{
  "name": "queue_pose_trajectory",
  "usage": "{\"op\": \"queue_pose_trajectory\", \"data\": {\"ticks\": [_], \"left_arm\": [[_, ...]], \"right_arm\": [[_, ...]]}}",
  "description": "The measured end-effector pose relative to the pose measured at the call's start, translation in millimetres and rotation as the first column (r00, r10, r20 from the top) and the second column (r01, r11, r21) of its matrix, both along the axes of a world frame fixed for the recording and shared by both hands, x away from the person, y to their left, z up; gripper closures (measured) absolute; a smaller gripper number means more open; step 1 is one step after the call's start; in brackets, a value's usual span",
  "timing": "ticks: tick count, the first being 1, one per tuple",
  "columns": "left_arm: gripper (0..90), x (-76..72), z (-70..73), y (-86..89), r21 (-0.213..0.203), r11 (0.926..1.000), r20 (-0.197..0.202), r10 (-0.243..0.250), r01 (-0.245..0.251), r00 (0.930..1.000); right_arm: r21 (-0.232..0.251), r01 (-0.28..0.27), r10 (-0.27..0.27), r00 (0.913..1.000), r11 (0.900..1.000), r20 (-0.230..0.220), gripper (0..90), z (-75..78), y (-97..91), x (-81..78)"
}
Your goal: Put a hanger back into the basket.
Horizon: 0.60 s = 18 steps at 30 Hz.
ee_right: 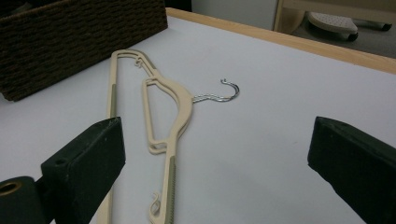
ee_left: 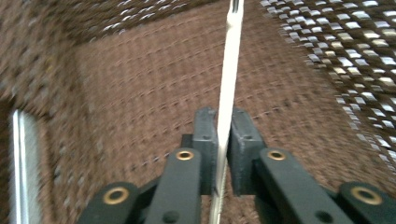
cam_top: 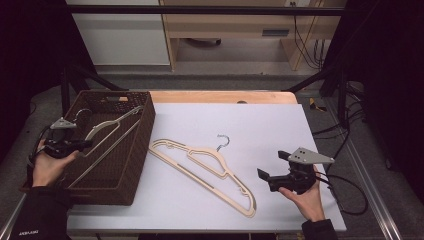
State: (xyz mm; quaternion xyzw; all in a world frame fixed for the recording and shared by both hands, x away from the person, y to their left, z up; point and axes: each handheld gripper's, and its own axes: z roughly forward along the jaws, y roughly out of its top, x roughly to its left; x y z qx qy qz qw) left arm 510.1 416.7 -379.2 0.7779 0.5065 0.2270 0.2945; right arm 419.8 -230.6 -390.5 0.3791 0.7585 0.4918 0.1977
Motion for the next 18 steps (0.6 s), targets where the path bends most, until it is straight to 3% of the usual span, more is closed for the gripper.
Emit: {"op": "queue_pose_trajectory", "data": {"ticks": [2, 4, 5, 10, 11, 14, 18], "left_arm": [[79.2, -0.7, 0.6, 4.9, -0.027, 0.9988, -0.010, 0.040, -0.040, 0.9992], [75.4, -0.8, 1.3, 7.9, -0.020, 0.9986, -0.023, 0.049, -0.049, 0.9985], [73.4, -2.5, 3.1, 11.4, 0.003, 0.9962, -0.030, 0.087, -0.087, 0.9958], [70.0, -6.9, 5.2, 16.4, 0.004, 0.9903, -0.025, 0.139, -0.139, 0.9900], [68.7, -8.8, 4.4, 18.4, 0.024, 0.9852, -0.028, 0.170, -0.170, 0.9850], [66.9, -11.1, 3.8, 19.1, 0.020, 0.9840, -0.026, 0.178, -0.177, 0.9837], [63.8, -21.1, 11.6, 14.7, -0.008, 0.9829, 0.019, 0.184, -0.184, 0.9827]], "right_arm": [[0.004, 0.004, -0.004, 1.0000, 1.0000, 0.005, 4.4, 0.2, -0.2, 0.1], [0.004, 0.003, -0.003, 1.0000, 1.0000, 0.005, 4.4, 0.6, -0.6, 0.0], [0.007, 0.005, -0.005, 1.0000, 1.0000, 0.004, 4.5, 0.7, -0.6, 0.0], [0.004, 0.003, -0.003, 1.0000, 1.0000, 0.003, 4.5, 0.2, 0.1, 0.5], [0.004, 0.003, -0.003, 1.0000, 1.0000, 0.004, 4.4, 0.1, 0.1, 0.7], [0.004, 0.003, -0.003, 1.0000, 1.0000, 0.004, 4.5, 0.0, 0.2, 0.9], [0.003, 0.004, -0.004, 1.0000, 1.0000, 0.006, 4.5, 0.3, -0.2, 1.1]]}}
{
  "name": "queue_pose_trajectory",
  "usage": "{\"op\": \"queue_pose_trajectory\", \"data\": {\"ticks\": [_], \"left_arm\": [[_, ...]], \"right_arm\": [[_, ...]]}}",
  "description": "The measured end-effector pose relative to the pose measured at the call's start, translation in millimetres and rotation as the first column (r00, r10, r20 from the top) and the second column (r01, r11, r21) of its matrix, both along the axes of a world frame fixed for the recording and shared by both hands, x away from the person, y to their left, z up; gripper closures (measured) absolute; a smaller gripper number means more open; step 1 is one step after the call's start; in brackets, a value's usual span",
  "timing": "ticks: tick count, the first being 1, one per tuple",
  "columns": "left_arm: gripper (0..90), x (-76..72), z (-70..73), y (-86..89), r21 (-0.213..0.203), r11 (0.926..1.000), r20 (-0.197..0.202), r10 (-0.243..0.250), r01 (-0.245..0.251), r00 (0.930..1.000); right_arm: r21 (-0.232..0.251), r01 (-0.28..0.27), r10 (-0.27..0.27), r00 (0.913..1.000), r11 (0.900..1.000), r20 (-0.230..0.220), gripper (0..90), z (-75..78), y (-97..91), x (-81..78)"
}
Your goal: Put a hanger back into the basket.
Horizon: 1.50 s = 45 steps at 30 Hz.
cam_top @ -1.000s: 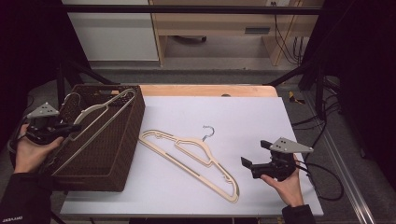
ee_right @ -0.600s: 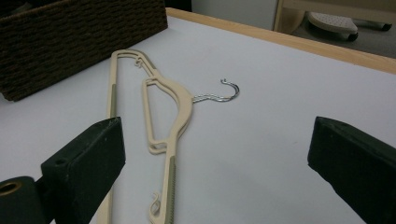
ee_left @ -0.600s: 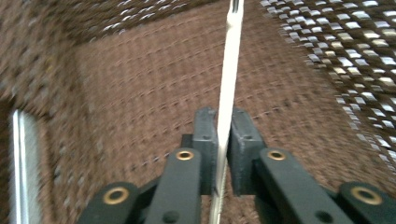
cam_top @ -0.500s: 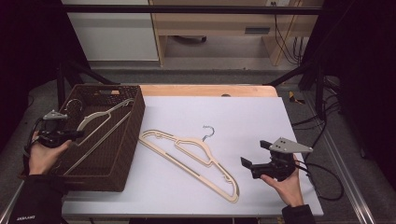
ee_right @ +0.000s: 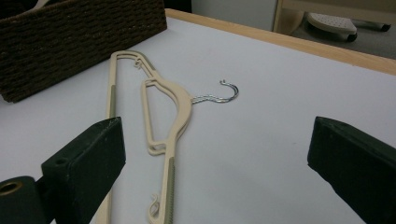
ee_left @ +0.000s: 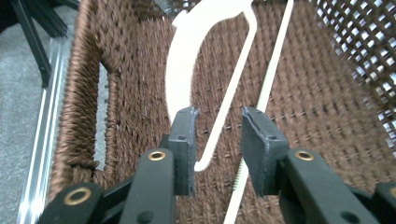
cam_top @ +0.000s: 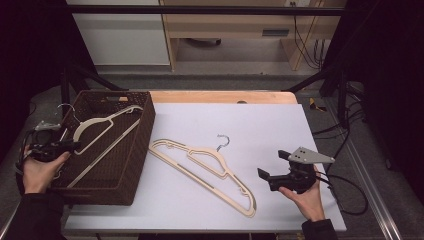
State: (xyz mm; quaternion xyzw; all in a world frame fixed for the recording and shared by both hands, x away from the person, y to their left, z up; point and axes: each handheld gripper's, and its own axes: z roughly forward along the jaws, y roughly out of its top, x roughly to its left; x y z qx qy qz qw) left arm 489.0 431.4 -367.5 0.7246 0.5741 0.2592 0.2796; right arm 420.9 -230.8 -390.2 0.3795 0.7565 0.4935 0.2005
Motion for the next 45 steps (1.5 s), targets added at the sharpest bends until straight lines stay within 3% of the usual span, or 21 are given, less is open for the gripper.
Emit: {"op": "queue_pose_trajectory", "data": {"ticks": [1, 2, 5, 11, 12, 13, 15, 16, 17, 18, 19, 20, 21, 22, 27, 28, 29, 32, 33, 39, 45], "left_arm": [[61.2, -4.7, 4.9, -4.7, -0.012, 0.9996, 0.035, -0.025, 0.026, 0.9991], [59.2, -4.7, 4.9, -4.7, -0.012, 0.9996, 0.035, -0.025, 0.026, 0.9991], [54.4, -15.4, 13.8, -20.5, -0.053, 0.9951, 0.121, -0.076, 0.083, 0.9897], [41.8, -30.3, 24.5, -52.1, -0.091, 0.9750, 0.230, -0.178, 0.203, 0.9568], [40.1, -30.3, 24.5, -52.1, -0.091, 0.9750, 0.230, -0.178, 0.203, 0.9568], [37.7, -34.5, 26.2, -62.6, -0.112, 0.9645, 0.269, -0.203, 0.239, 0.9417], [33.6, -38.1, 26.7, -73.0, -0.140, 0.9497, 0.299, -0.229, 0.280, 0.9264], [32.0, -39.9, 27.0, -79.1, -0.169, 0.9364, 0.317, -0.244, 0.308, 0.9165], [29.8, -41.1, 27.6, -82.8, -0.177, 0.9297, 0.326, -0.254, 0.323, 0.9106], [28.7, -41.1, 27.6, -82.8, -0.177, 0.9297, 0.326, -0.254, 0.323, 0.9106], [26.0, -44.5, 29.0, -93.6, -0.179, 0.9146, 0.352, -0.285, 0.363, 0.8917], [24.2, -46.5, 29.5, -100.9, -0.181, 0.9027, 0.363, -0.308, 0.390, 0.8795], [22.2, -47.6, 29.5, -105.2, -0.185, 0.8956, 0.369, -0.318, 0.405, 0.8730], [20.8, -49.2, 29.2, -113.0, -0.185, 0.8846, 0.378, -0.338, 0.428, 0.8618], [16.5, -53.6, 26.1, -144.1, -0.170, 0.8538, 0.379, -0.404, 0.492, 0.8324], [16.3, -53.6, 26.1, -144.1, -0.170, 0.8538, 0.379, -0.404, 0.492, 0.8324], [15.9, -54.8, 23.1, -155.2, -0.173, 0.8400, 0.376, -0.427, 0.514, 0.8227], [14.2, -55.2, 20.2, -164.1, -0.174, 0.8347, 0.370, -0.436, 0.523, 0.8201], [14.2, -55.5, 17.5, -172.7, -0.173, 0.8272, 0.360, -0.452, 0.535, 0.8161], [10.3, -58.6, 10.1, -193.2, -0.165, 0.8073, 0.354, -0.488, 0.567, 0.7981], [8.8, -62.2, 3.0, -206.3, -0.158, 0.7940, 0.343, -0.513, 0.587, 0.7868]], "right_arm": [[0.003, -0.001, 0.001, 1.0000, 1.0000, -0.001, 4.6, 0.3, -0.3, -0.3], [0.003, -0.001, 0.001, 1.0000, 1.0000, -0.001, 4.6, 0.3, -0.3, -0.3], [0.010, 0.005, -0.005, 1.0000, 0.9999, -0.003, 4.7, 1.0, -0.3, -0.5], [0.011, -0.004, 0.004, 1.0000, 0.9999, -0.003, 5.6, 0.6, 0.3, 0.2], [0.008, -0.003, 0.003, 1.0000, 1.0000, -0.003, 5.6, 0.5, 0.2, 0.5], [0.011, -0.005, 0.005, 1.0000, 0.9999, -0.007, 5.6, 0.7, 0.6, 0.7], [0.022, -0.004, 0.005, 1.0000, 0.9997, -0.008, 5.7, 1.2, 1.5, 1.1], [0.022, -0.005, 0.005, 1.0000, 0.9997, -0.007, 5.7, 1.6, 1.8, 1.1], [0.019, -0.005, 0.005, 1.0000, 0.9998, -0.004, 5.7, 2.2, 2.5, 1.1], [0.017, -0.003, 0.003, 1.0000, 0.9999, -0.005, 5.7, 2.6, 3.1, 1.1], [0.018, -0.005, 0.005, 1.0000, 0.9998, -0.005, 5.8, 3.3, 4.2, 1.3], [0.017, -0.009, 0.009, 0.9999, 0.9998, -0.006, 5.7, 3.6, 4.7, 1.4], [0.012, -0.009, 0.009, 1.0000, 0.9999, -0.001, 5.7, 4.1, 5.8, 1.6], [0.011, -0.011, 0.011, 0.9999, 0.9999, -0.004, 5.5, 4.4, 6.5, 1.5], [-0.010, -0.013, 0.013, 0.9996, 0.9999, -0.024, 7.0, 5.8, 12.3, 4.6], [-0.010, -0.013, 0.013, 0.9996, 0.9999, -0.024, 7.0, 5.8, 12.3, 4.6], [-0.030, -0.013, 0.012, 0.9995, 0.9995, -0.029, 6.9, 6.3, 16.7, 7.0], [-0.035, -0.008, 0.006, 0.9995, 0.9994, -0.030, 7.0, 6.7, 20.2, 8.8], [-0.041, -0.010, 0.009, 0.9996, 0.9991, -0.026, 6.9, 6.8, 21.2, 9.9], [-0.055, -0.010, 0.008, 0.9994, 0.9984, -0.035, 9.1, 5.7, 29.0, 16.9], [-0.084, -0.023, 0.018, 0.9983, 0.9962, -0.055, 11.4, -0.2, 36.6, 20.3]]}}
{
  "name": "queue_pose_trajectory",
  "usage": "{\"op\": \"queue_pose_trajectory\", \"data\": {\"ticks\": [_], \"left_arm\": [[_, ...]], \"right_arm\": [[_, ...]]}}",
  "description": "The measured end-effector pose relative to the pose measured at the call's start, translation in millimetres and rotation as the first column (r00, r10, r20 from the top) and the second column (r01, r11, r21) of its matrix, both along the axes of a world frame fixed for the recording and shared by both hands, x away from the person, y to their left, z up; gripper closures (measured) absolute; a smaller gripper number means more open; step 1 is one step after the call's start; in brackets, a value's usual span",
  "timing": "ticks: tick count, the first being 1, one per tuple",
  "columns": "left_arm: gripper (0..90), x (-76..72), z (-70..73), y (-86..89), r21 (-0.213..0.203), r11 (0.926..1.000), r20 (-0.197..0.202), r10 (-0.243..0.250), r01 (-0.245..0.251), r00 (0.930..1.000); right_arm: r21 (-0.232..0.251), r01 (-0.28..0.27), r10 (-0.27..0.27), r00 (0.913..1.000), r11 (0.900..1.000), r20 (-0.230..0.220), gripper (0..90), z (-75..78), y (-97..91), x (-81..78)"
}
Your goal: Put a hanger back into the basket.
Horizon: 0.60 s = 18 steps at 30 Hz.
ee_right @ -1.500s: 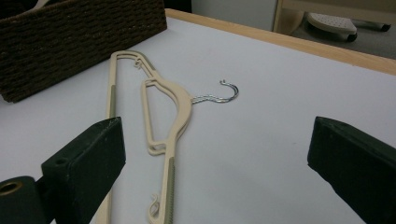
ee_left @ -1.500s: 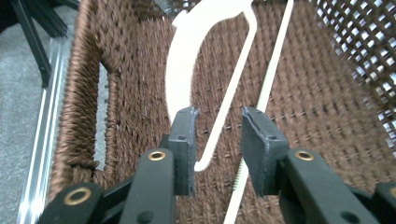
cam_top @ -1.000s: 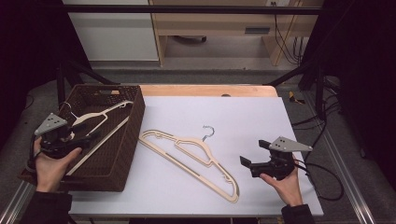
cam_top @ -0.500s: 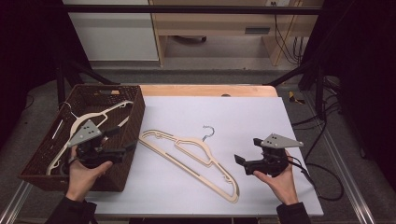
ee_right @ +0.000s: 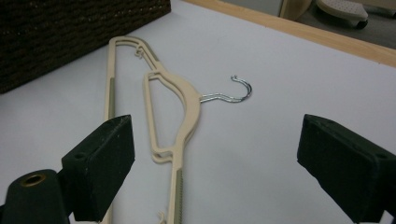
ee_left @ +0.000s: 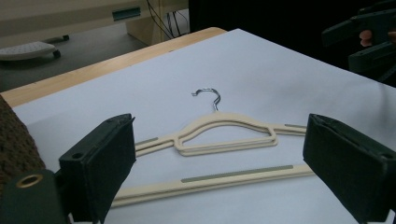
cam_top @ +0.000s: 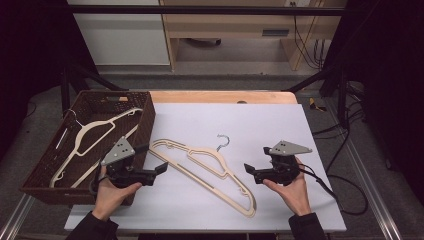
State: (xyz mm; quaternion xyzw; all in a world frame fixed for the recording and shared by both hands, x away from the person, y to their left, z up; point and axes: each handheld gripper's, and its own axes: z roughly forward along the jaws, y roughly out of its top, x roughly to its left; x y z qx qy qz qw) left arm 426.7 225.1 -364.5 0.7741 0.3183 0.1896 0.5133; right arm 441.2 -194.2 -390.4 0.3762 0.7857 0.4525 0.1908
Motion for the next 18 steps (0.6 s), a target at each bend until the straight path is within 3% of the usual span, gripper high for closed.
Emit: {"op": "queue_pose_trajectory", "data": {"ticks": [5, 12, 18], "left_arm": [[7.8, -0.9, -5.3, -5.4, 0.026, 0.9996, -0.009, -0.006, 0.006, 0.9999], [7.5, 1.5, -10.3, -6.7, 0.030, 0.9995, -0.019, -0.007, 0.007, 0.9998], [7.5, 2.3, -14.6, -10.1, 0.036, 0.9993, -0.026, -0.010, 0.011, 0.9996]], "right_arm": [[-0.044, -0.025, 0.024, 0.9993, 0.9987, -0.028, 13.9, -8.3, 8.2, 2.9], [-0.071, -0.049, 0.044, 0.9966, 0.9963, -0.070, 21.9, -17.6, 17.5, 8.5], [-0.114, -0.090, 0.075, 0.9893, 0.9894, -0.125, 31.8, -31.5, 27.9, 13.0]]}}
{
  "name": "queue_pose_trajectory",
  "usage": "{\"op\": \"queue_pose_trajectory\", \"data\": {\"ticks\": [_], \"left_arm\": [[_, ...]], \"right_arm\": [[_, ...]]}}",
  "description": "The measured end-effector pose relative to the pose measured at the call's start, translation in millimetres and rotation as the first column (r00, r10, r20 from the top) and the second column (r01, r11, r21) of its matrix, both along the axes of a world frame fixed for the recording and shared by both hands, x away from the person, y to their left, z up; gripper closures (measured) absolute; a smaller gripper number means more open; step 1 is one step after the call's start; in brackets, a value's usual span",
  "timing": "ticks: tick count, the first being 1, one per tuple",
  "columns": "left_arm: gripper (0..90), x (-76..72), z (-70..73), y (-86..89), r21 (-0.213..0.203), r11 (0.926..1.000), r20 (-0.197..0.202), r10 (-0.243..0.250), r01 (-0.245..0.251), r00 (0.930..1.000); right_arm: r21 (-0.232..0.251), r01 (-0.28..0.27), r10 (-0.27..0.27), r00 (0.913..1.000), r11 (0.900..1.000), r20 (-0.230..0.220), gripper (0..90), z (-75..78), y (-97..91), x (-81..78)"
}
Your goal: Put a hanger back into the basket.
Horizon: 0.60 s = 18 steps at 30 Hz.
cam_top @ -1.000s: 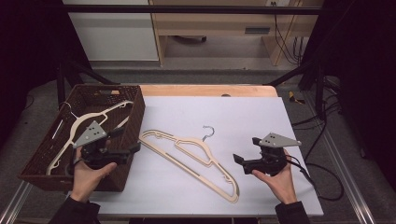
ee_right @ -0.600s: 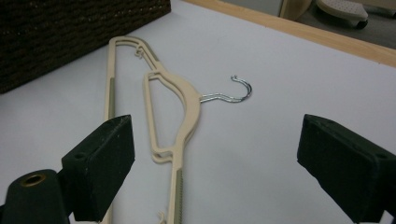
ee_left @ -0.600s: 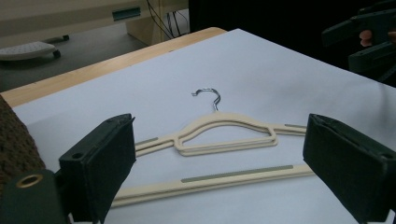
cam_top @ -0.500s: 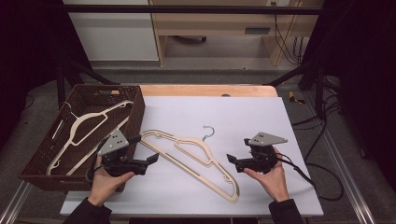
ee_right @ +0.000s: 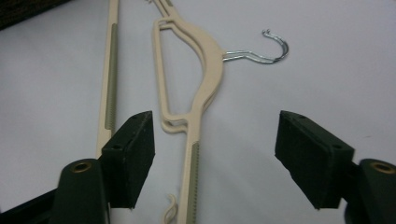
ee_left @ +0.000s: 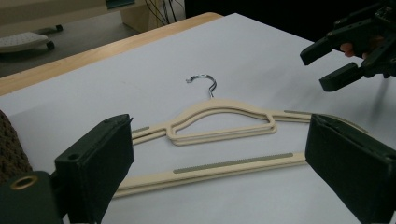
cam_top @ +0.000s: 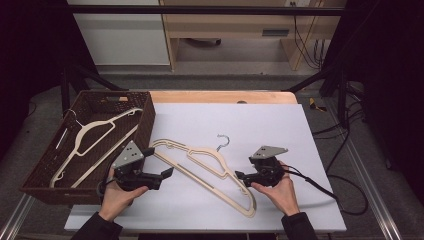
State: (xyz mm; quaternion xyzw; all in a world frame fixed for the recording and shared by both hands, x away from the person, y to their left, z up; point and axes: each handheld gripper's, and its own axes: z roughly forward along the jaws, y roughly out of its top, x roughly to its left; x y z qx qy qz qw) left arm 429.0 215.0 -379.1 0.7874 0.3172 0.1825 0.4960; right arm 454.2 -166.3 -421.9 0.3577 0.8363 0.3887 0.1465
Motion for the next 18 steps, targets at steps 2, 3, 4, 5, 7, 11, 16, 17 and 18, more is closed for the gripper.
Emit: {"op": "queue_pose_trajectory", "data": {"ticks": [2, 3, 4, 5, 7, 11, 16, 17, 18], "left_arm": [[7.5, 0.3, -2.2, -1.4, 0.006, 0.9999, -0.006, -0.009, 0.009, 0.9999], [7.5, 0.5, -2.7, -1.7, 0.008, 0.9999, -0.003, -0.014, 0.014, 0.9999], [7.5, 0.9, -2.9, -2.0, 0.005, 0.9999, -0.004, -0.016, 0.016, 0.9999], [7.5, 1.2, -2.9, -2.4, 0.004, 0.9999, -0.005, -0.015, 0.015, 0.9999], [7.3, 0.8, -3.3, -2.9, 0.009, 0.9998, -0.006, -0.017, 0.017, 0.9998], [7.0, 1.2, -3.2, -2.5, 0.008, 0.9999, -0.004, -0.015, 0.015, 0.9999], [6.8, 1.7, -2.8, 0.2, 0.002, 1.0000, -0.002, -0.008, 0.008, 1.0000], [6.9, 1.7, -2.7, 0.9, 0.000, 1.0000, -0.003, -0.006, 0.006, 1.0000], [7.0, 1.7, -2.5, 1.4, -0.001, 1.0000, -0.004, -0.007, 0.007, 1.0000]], "right_arm": [[-0.004, -0.012, 0.012, 0.9997, 0.9999, -0.019, 34.5, -4.2, 3.3, 1.8], [-0.025, -0.023, 0.022, 0.9995, 0.9994, -0.023, 36.8, -7.2, 5.0, 2.6], [-0.044, -0.024, 0.023, 0.9994, 0.9987, -0.027, 38.9, -9.4, 6.1, 3.3], [-0.056, -0.019, 0.017, 0.9992, 0.9983, -0.035, 40.5, -11.0, 6.8, 3.8], [-0.069, -0.022, 0.018, 0.9987, 0.9974, -0.047, 43.6, -14.6, 8.1, 5.8], [-0.100, -0.043, 0.034, 0.9953, 0.9941, -0.090, 45.5, -25.5, 14.6, 7.6], [-0.127, -0.035, 0.018, 0.9917, 0.9912, -0.128, 51.6, -34.5, 19.4, 9.1], [-0.126, -0.041, 0.024, 0.9913, 0.9913, -0.129, 52.9, -36.3, 19.5, 9.5], [-0.138, -0.035, 0.016, 0.9907, 0.9898, -0.135, 54.3, -36.9, 20.4, 9.5]]}}
